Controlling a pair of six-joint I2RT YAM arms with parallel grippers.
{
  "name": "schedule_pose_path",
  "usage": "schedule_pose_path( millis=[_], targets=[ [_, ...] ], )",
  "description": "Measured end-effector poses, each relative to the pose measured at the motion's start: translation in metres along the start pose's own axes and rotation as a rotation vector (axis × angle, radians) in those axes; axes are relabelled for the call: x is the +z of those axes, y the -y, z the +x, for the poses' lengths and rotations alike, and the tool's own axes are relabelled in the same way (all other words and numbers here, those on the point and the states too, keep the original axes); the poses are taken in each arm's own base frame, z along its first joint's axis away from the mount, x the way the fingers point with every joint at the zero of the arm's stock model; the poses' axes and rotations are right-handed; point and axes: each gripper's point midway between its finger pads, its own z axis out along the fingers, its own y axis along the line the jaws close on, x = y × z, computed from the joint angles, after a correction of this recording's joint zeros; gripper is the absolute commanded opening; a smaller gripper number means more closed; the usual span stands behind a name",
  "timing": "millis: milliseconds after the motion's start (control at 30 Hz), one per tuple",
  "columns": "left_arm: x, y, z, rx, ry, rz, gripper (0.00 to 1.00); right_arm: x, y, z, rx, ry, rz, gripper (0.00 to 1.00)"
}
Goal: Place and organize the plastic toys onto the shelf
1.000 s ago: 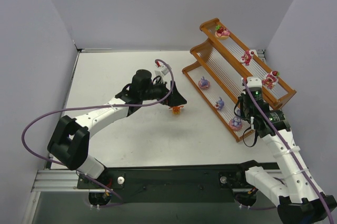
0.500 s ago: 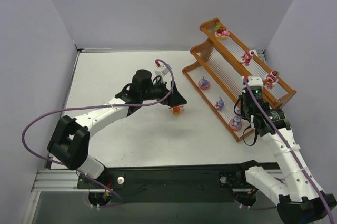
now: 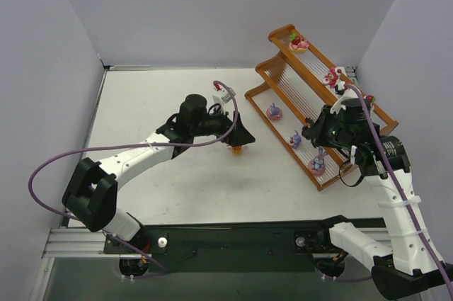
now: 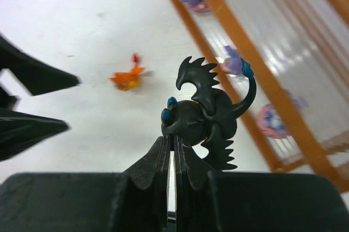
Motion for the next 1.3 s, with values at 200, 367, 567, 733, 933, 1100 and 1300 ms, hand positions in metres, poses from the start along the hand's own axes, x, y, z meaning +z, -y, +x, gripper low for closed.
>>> schedule_pose_path(
  millis=[200, 367, 567, 733, 933, 1100, 1300],
  targets=[
    [-0.007, 0.05, -0.009, 0.15, 0.056, 0.085, 0.97, -0.013, -0.052, 0.0, 0.181, -0.085, -0.236, 0.0],
    [-0.036, 0.102, -0.032, 0.312, 0.213, 0.17, 0.97, -0.02, -0.081, 0.004, 0.3, -0.173, -0.36, 0.0],
    [-0.05, 0.133, -0.048, 0.406, 0.306, 0.232, 0.93, -0.032, -0.11, -0.007, 0.39, -0.208, -0.51, 0.0],
    [-0.044, 0.138, -0.037, 0.434, 0.277, 0.247, 0.93, -0.042, -0.129, -0.02, 0.431, -0.204, -0.626, 0.0],
    [-0.037, 0.135, -0.026, 0.469, 0.239, 0.235, 0.94, -0.047, -0.141, -0.028, 0.458, -0.206, -0.702, 0.0],
    [-0.032, 0.131, -0.029, 0.488, 0.241, 0.203, 0.9, -0.052, -0.147, -0.032, 0.467, -0.204, -0.745, 0.0],
    [-0.03, 0.125, -0.036, 0.504, 0.264, 0.161, 0.84, -0.053, -0.15, -0.029, 0.475, -0.226, -0.772, 0.0]
  ],
)
